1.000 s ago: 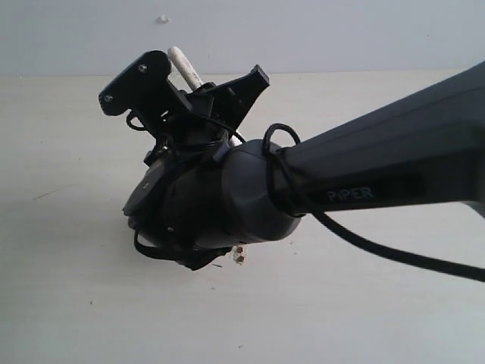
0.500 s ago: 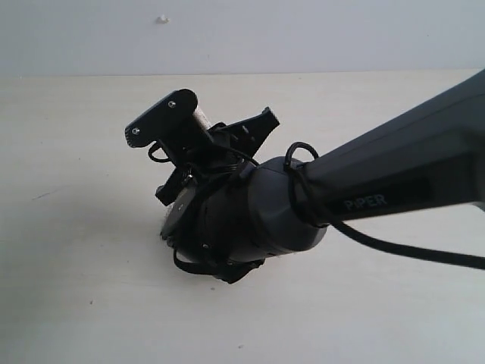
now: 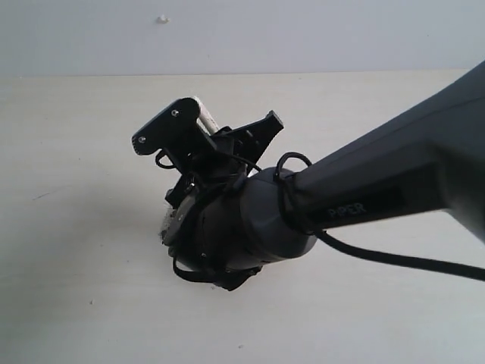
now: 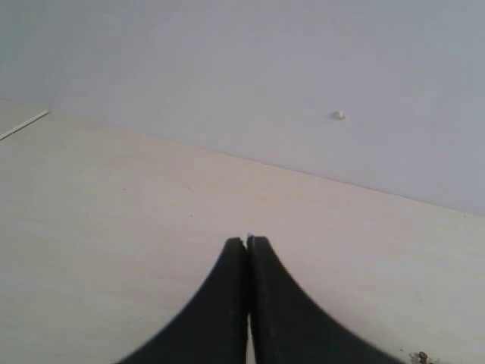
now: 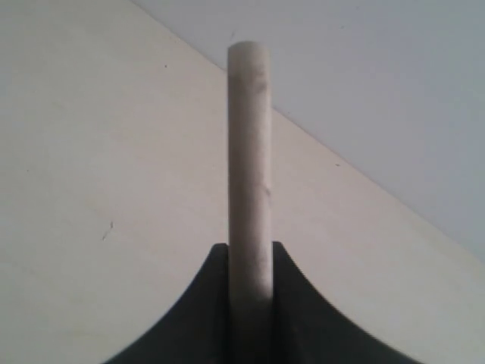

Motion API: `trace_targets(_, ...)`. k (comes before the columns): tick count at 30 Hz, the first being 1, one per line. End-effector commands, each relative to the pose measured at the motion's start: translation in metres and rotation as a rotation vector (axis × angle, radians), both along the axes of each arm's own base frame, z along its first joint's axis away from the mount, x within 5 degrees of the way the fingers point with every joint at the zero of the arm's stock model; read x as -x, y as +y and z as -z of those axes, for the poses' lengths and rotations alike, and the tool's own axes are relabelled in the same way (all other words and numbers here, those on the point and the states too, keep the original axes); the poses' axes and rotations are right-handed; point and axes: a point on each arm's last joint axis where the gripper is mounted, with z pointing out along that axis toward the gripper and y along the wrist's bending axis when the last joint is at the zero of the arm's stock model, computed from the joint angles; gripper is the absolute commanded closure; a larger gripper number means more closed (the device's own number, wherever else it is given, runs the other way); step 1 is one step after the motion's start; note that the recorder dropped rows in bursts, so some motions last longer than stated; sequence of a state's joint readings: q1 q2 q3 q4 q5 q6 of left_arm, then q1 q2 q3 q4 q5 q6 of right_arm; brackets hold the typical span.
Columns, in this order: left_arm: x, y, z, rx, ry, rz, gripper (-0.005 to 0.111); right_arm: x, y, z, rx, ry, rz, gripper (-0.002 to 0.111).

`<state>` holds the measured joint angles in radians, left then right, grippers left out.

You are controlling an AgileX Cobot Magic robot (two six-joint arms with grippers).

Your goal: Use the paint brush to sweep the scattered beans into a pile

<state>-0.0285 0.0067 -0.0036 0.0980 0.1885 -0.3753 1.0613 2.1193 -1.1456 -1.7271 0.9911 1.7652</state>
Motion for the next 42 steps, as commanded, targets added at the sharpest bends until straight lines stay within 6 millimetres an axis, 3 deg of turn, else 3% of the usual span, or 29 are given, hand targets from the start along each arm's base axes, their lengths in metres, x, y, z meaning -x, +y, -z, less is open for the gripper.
trace_targets(1, 0.000, 0.000, 0.001, 0.002, -0.005, 0.007, 0.107, -0.001, 0.000, 0.009, -0.011, 0.014, -0.005, 0.108)
trace_targets(9, 0.000, 0.000, 0.001, 0.002, -0.005, 0.007, 0.107, -0.002, 0.009, 0.008, -0.154, 0.055, -0.004, 0.108)
trace_targets(19, 0.000, 0.000, 0.001, 0.002, -0.005, 0.007, 0.107, -0.008, 0.016, -0.007, -0.163, 0.010, -0.008, 0.108)
trace_targets(30, 0.000, 0.000, 0.001, 0.002, -0.004, 0.007, 0.107, 0.027, 0.029, -0.058, -0.164, -0.082, -0.066, 0.108)
trace_targets(36, 0.000, 0.000, 0.001, 0.002, -0.004, 0.007, 0.107, 0.040, 0.035, -0.035, -0.152, 0.081, -0.231, 0.108)
trace_targets(42, 0.000, 0.000, 0.001, 0.002, -0.004, 0.007, 0.107, 0.047, 0.022, -0.015, -0.121, 0.145, -0.231, 0.108)
